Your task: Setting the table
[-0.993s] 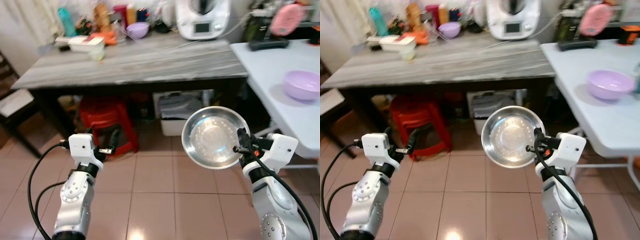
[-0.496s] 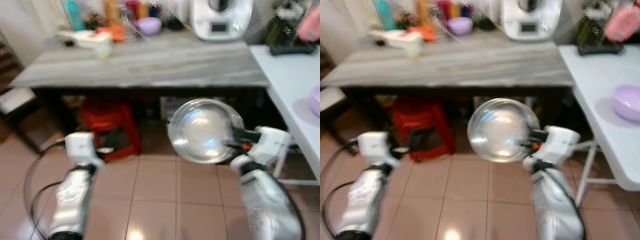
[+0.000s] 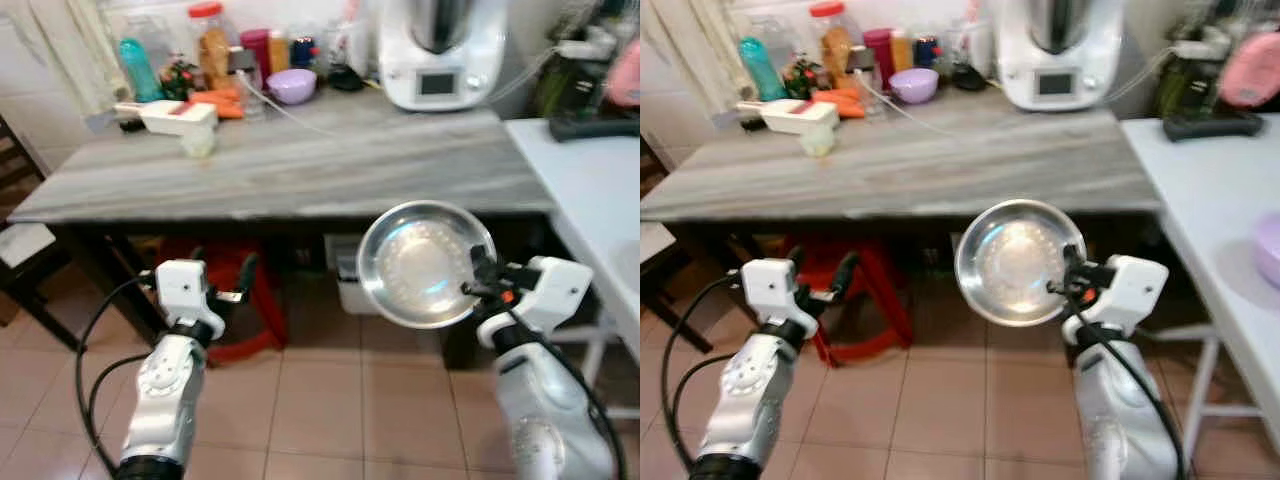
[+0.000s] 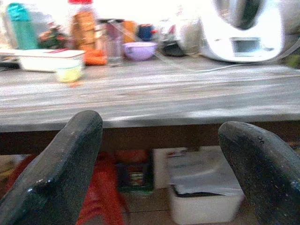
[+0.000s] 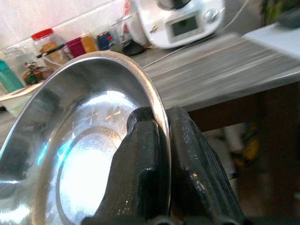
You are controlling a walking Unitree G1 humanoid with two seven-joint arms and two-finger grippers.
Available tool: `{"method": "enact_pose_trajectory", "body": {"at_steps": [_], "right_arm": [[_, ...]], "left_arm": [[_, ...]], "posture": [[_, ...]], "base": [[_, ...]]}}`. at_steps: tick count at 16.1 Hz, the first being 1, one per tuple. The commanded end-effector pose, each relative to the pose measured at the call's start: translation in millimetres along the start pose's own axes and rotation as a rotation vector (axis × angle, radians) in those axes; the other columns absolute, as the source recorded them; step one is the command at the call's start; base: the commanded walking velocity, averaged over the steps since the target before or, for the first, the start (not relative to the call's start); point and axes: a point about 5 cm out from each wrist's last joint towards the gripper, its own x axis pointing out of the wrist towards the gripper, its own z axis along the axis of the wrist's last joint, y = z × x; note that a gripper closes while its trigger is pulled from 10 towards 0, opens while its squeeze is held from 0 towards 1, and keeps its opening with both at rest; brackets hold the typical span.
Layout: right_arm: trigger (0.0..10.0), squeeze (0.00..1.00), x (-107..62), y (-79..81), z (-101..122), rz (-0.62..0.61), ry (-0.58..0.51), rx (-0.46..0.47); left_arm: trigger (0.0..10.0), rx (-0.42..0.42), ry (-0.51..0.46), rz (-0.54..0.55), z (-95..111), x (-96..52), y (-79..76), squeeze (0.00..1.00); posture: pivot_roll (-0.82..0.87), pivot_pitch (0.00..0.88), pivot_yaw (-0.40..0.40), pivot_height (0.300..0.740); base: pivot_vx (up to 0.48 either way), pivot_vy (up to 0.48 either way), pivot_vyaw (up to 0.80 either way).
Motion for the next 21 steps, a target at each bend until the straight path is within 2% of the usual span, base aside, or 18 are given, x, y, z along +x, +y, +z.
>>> {"method": "enact_pose_trajectory", "body": {"at_steps": [1,10,14,19,21], "right_arm": [[10.0,0.00,1.0,1.1,4.7,0.008,-0.021,-0.007],[10.0,0.00,3.0,0.0,2.1,-0.004,-0.013,0.000],[10.0,0.00,6.5,1.3,2.6,0.003,-0.014,-0.003],[10.0,0.00,7.6,-0.5,1.2,-0.010,-0.006,-0.002],[10.0,0.00,7.4,-0.5,-1.7,-0.014,0.007,0.010]], "left_arm": [[10.0,0.006,-0.003,-0.008,2.1,2.0,-0.1,0.00],[10.0,0.013,-0.006,-0.021,3.0,3.6,-4.1,0.00],[10.0,0.021,-0.012,-0.010,4.0,2.4,-3.5,0.00],[10.0,0.034,0.003,-0.053,0.4,-8.3,-3.6,0.00],[10.0,0.052,0.020,-0.129,-2.1,-16.6,-5.5,0.00]], "posture": [[-0.13,0.024,0.096,0.740],[-0.13,0.025,0.099,0.740],[-0.13,0.026,0.096,0.740],[-0.13,0.026,0.094,0.740],[-0.13,0.027,0.092,0.740]], "base": [[0.480,0.000,0.00],[0.480,0.000,0.00],[0.410,0.000,0.69],[0.061,0.000,0.10],[0.000,0.000,0.00]]}}
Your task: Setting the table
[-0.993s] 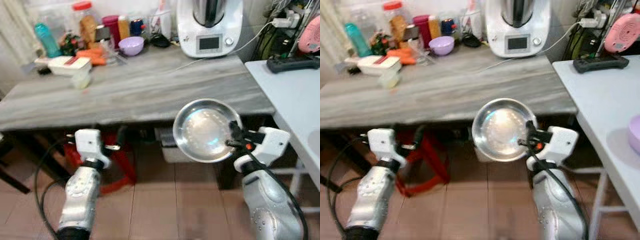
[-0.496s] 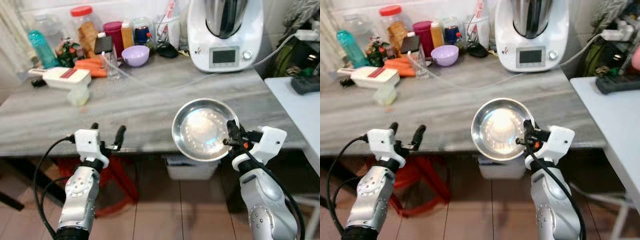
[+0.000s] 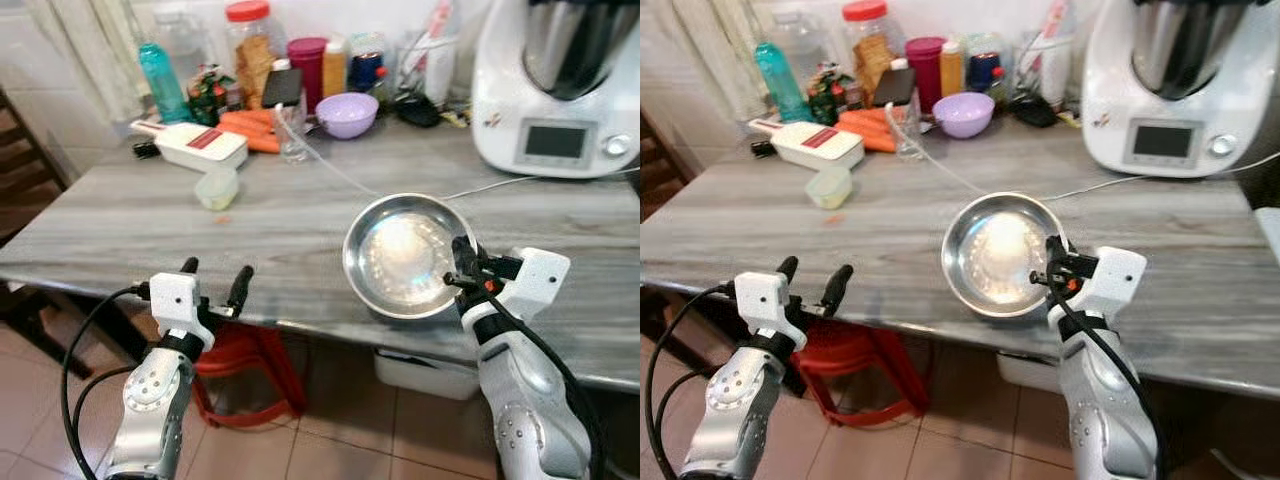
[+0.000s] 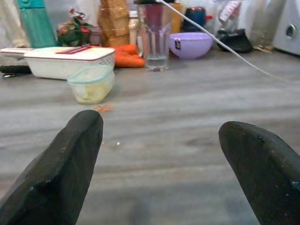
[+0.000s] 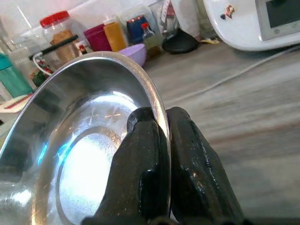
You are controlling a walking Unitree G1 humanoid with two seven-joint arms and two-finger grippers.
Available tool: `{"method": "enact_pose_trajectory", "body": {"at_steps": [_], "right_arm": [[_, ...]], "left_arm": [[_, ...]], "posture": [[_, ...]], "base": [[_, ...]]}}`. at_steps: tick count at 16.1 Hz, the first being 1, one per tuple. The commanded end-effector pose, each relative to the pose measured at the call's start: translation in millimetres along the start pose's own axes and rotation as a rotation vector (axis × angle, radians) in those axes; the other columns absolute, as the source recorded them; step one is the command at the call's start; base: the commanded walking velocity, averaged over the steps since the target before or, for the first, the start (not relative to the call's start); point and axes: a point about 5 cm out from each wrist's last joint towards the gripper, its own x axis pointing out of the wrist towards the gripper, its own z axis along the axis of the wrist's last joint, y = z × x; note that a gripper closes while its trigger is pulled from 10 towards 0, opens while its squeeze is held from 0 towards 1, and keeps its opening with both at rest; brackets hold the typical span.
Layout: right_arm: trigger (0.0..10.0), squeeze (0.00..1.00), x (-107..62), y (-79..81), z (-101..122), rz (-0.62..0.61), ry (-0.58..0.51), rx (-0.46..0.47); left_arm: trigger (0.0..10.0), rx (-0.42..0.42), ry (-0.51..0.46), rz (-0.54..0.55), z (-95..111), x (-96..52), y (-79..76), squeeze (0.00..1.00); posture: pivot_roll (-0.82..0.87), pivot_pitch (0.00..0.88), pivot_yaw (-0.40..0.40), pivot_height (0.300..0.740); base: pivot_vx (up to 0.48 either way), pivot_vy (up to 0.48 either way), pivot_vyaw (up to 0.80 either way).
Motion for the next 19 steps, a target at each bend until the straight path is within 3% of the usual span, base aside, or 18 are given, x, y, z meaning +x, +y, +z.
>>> {"method": "enact_pose_trajectory", "body": {"at_steps": [1,4,7,13,19], "right_arm": [[10.0,0.00,0.3,-1.5,-0.6,-0.009,0.008,0.014],[10.0,0.00,4.6,-3.1,-7.2,-0.039,0.061,-0.003],[10.0,0.00,18.0,1.7,-9.4,-0.097,0.114,0.056],[10.0,0.00,43.6,6.5,-22.8,-0.189,0.248,0.182],[10.0,0.00,60.2,13.1,-30.9,-0.229,0.301,0.193]], "left_arm": [[10.0,0.009,-0.004,-0.064,3.2,-3.5,-3.0,0.00],[10.0,-0.012,0.018,-0.228,2.0,-13.7,-13.5,0.00],[10.0,-0.009,0.025,-0.282,1.6,-14.6,-17.5,0.00],[10.0,-0.006,0.018,-0.344,3.4,-14.7,-23.8,0.00],[10.0,-0.018,0.015,-0.368,2.6,-13.2,-26.8,0.00]], "posture": [[-0.13,0.027,0.092,0.740],[-0.12,0.029,0.089,0.740],[-0.13,0.026,0.089,0.740],[-0.12,0.022,0.082,0.740],[-0.12,0.024,0.082,0.740]], "base": [[0.000,0.000,0.00],[0.000,0.000,0.00],[0.000,0.000,0.00],[0.000,0.000,0.00],[0.000,0.000,0.00]]}}
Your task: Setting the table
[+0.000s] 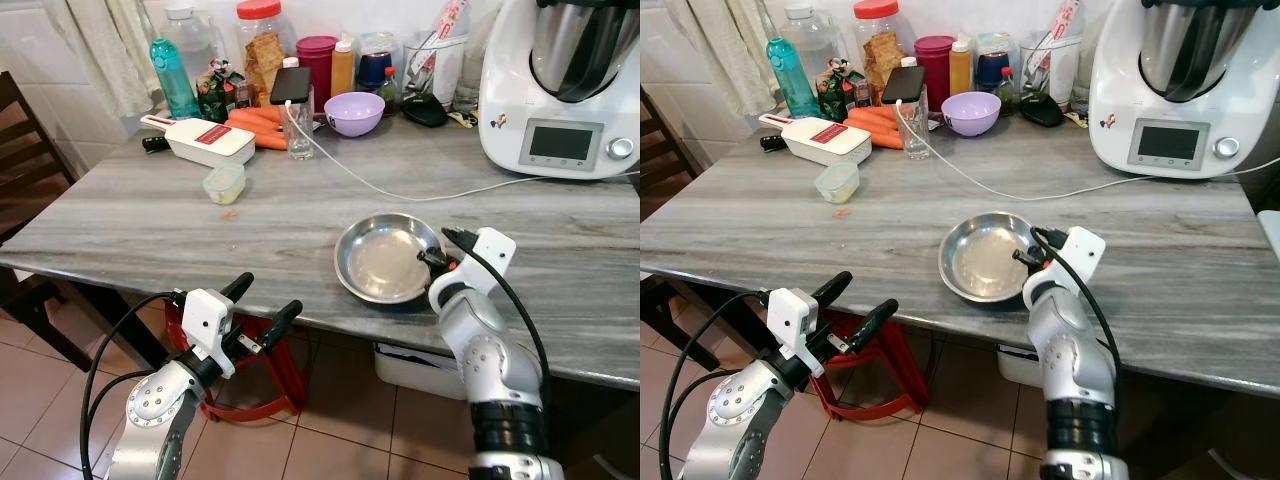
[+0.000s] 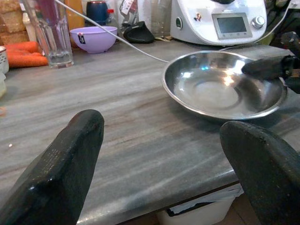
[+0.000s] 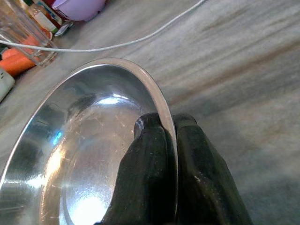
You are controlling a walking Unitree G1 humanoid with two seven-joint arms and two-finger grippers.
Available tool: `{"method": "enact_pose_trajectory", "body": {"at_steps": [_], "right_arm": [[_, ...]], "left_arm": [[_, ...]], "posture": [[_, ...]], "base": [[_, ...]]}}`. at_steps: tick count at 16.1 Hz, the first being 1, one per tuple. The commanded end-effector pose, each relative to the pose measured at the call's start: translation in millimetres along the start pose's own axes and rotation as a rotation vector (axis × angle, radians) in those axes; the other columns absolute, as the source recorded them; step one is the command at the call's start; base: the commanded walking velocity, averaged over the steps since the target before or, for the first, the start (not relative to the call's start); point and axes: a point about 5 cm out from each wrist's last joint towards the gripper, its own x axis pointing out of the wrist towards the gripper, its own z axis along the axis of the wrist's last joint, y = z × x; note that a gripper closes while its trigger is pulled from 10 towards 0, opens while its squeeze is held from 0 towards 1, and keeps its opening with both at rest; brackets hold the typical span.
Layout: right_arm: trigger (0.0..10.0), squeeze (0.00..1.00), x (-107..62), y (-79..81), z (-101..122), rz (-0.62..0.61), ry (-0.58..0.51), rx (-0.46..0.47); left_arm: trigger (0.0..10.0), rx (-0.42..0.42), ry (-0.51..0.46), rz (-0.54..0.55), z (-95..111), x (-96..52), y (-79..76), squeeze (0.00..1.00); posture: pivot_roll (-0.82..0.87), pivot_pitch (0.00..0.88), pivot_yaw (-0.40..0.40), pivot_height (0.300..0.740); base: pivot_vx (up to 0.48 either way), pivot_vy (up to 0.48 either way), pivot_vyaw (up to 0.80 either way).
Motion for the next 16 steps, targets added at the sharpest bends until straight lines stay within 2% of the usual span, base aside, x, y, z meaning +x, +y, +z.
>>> {"method": "enact_pose_trajectory", "body": {"at_steps": [1,3,4,5,10,16], "right_arm": [[10.0,0.00,4.1,2.4,1.5,-0.010,-0.005,0.008],[10.0,0.00,8.5,3.0,2.7,-0.004,-0.022,0.027],[10.0,0.43,10.5,2.2,2.7,-0.008,-0.021,0.030],[10.0,1.00,14.1,0.6,3.9,-0.019,-0.020,0.037],[10.0,1.00,20.3,3.0,5.9,-0.008,-0.030,0.053],[10.0,1.00,15.9,6.3,11.0,0.016,-0.066,0.079]], "left_arm": [[10.0,-0.003,0.002,-0.022,1.2,0.9,0.6,0.00],[10.0,-0.011,0.010,-0.033,-0.5,0.0,-0.1,0.00],[10.0,-0.013,0.013,-0.036,-1.1,-0.2,-0.6,0.00],[10.0,-0.036,0.023,-0.060,-2.8,-0.1,-2.0,0.00],[10.0,-0.065,0.055,-0.128,-5.7,-1.4,-5.5,0.00],[10.0,-0.048,0.041,-0.082,-2.8,-3.4,3.2,0.00]], "posture": [[-0.12,0.024,0.082,0.740],[-0.11,0.017,0.079,0.740],[-0.10,0.014,0.075,0.740],[-0.10,0.012,0.073,0.740],[-0.09,0.010,0.074,0.740],[-0.08,0.013,0.072,0.740]], "base": [[0.000,0.000,0.00],[0.000,0.000,0.00],[0.000,0.000,0.00],[0.000,0.000,0.00],[0.000,0.000,0.00],[0.000,0.000,0.00]]}}
